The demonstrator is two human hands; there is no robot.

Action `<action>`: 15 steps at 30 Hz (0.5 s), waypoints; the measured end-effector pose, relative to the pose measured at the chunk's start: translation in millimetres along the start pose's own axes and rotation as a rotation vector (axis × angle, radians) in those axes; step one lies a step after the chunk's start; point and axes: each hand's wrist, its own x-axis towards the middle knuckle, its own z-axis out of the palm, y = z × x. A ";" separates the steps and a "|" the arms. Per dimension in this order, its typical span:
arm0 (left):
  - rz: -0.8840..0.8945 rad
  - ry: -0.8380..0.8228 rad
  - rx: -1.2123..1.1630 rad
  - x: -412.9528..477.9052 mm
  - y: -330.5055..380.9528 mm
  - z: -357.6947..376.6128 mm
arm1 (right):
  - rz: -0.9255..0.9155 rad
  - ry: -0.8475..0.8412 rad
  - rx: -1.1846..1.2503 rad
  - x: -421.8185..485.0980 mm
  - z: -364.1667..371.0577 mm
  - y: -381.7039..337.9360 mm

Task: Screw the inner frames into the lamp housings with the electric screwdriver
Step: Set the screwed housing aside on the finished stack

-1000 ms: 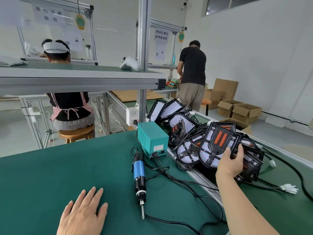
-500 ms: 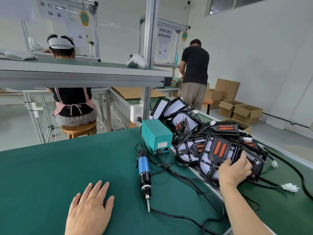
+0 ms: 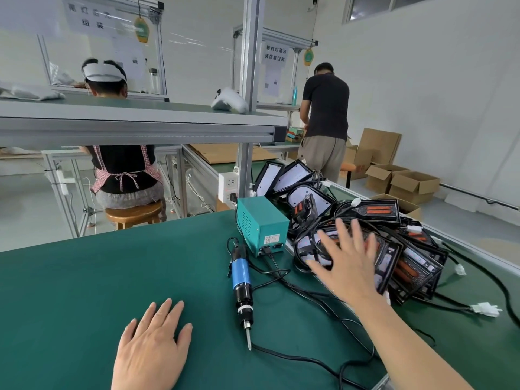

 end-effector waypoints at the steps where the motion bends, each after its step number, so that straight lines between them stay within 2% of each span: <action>1: -0.001 -0.001 0.000 0.4 -0.3 0.8 | -0.064 -0.053 -0.040 1.6 5.3 -6.4; 3: -0.002 0.003 -0.010 1.3 0.9 1.6 | -0.114 -0.163 -0.098 4.7 16.1 -11.7; 7: 0.001 -0.003 -0.016 0.5 1.6 -2.0 | -0.063 -0.307 -0.086 18.6 25.0 -10.1; 15: -0.016 -0.015 -0.027 -1.9 4.0 -2.9 | -0.067 -0.349 -0.068 26.1 30.2 16.4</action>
